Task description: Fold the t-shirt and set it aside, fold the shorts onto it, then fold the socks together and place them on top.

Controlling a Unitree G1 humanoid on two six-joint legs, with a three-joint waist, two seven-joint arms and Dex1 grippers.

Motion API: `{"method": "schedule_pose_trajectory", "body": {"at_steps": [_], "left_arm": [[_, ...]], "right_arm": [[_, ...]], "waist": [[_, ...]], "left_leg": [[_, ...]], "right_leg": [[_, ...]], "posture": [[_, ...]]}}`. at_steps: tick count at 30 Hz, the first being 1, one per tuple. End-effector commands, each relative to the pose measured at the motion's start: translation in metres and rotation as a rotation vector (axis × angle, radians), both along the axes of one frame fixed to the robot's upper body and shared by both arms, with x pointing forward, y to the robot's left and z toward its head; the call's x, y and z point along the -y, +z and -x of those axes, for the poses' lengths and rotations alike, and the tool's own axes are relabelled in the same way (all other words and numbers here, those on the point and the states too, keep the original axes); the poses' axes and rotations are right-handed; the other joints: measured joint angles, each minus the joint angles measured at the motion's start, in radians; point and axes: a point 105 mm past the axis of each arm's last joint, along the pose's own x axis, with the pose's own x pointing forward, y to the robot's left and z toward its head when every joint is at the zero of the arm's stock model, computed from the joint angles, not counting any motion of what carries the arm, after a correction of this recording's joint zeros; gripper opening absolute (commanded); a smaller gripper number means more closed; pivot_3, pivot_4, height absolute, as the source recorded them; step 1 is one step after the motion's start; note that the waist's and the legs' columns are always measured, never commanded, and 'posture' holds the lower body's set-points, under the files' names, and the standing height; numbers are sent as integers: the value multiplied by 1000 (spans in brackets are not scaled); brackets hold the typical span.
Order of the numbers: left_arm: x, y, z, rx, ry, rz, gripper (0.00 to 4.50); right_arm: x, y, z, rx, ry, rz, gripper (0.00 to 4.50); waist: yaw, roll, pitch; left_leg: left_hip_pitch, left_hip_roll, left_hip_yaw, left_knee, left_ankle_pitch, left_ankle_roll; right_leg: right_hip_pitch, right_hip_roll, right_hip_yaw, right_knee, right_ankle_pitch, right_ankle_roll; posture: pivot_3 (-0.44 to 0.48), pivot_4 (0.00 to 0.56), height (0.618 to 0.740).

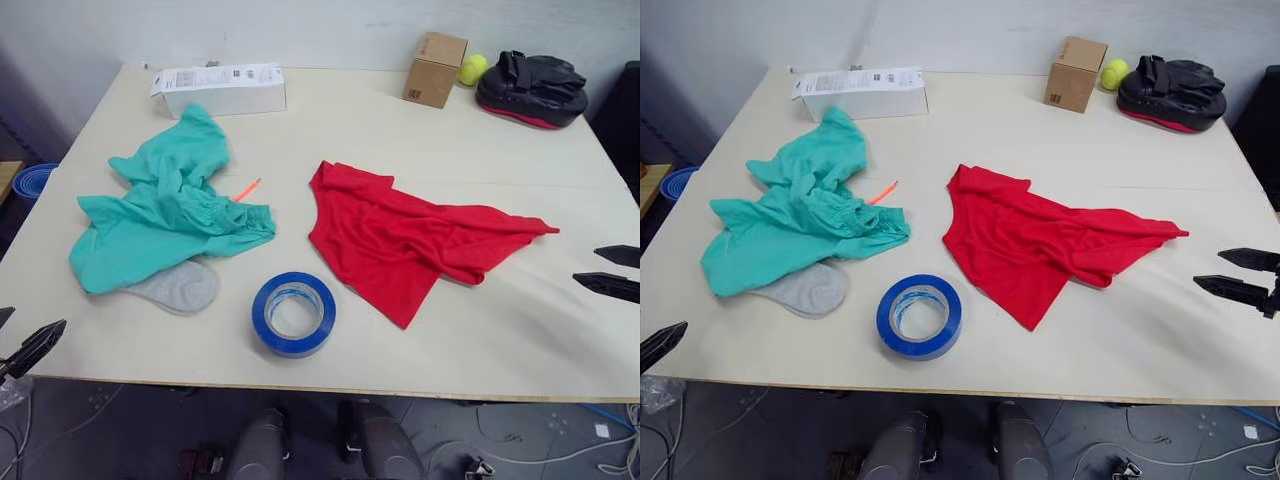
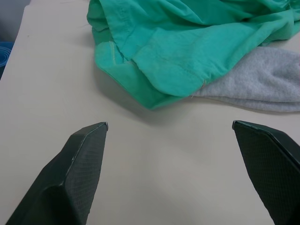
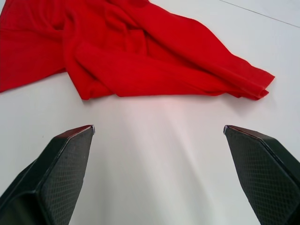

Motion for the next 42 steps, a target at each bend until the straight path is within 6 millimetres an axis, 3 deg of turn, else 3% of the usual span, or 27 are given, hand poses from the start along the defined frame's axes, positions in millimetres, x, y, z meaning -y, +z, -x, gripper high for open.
{"method": "schedule_pose_trajectory", "body": {"at_steps": [1, 20, 29, 31, 36, 39, 42], "left_arm": [[1, 12, -1, 37, -5, -44, 4468], [6, 15, -6, 14, -18, -51, 4468], [20, 14, -27, -10, -102, -72, 4468], [38, 23, -41, 4, -198, -80, 4468], [119, 44, -75, 1, -630, -124, 4468], [179, 40, -81, -53, -1032, -237, 4468], [204, 38, -81, -89, -1247, -321, 4468]], "right_arm": [[1, 12, 1, 34, 11, 14, 4500], [8, 9, 4, 51, -16, 44, 4500], [9, 16, 7, 93, -21, 81, 4500], [2, 22, 8, 112, 11, 94, 4500], [-42, 36, 17, 135, 179, 101, 4500], [-89, 45, 32, 125, 345, 98, 4500], [-115, 48, 45, 109, 428, 98, 4500]], "waist": [[0, 0, 0], [3, 1, 0], [6, 2, -1], [6, 2, -1], [14, 2, -1], [12, 4, -2], [6, 4, -2]], "left_leg": [[0, 0, 0, 0, 0, 0], [1, 0, 0, 0, 0, 0], [1, 0, 1, 1, 1, 0], [1, 0, 1, 2, 1, 0], [1, 0, 1, 7, 2, -3], [1, 0, 1, 10, 2, -3], [2, 0, 1, 11, 3, -2]], "right_leg": [[0, 0, 0, 0, 0, 0], [0, 0, 0, 1, 0, 1], [1, 0, 0, 3, 3, 5], [1, 0, 0, 4, 3, 5], [1, 0, 0, 11, 3, 6], [2, -1, 0, 13, 4, 7], [3, 0, 0, 15, 4, 7]], "posture": [[0, 150, 740], [0, 150, 740], [0, 150, 740], [0, 150, 740], [0, 150, 740], [0, 150, 740], [0, 150, 740]]}}
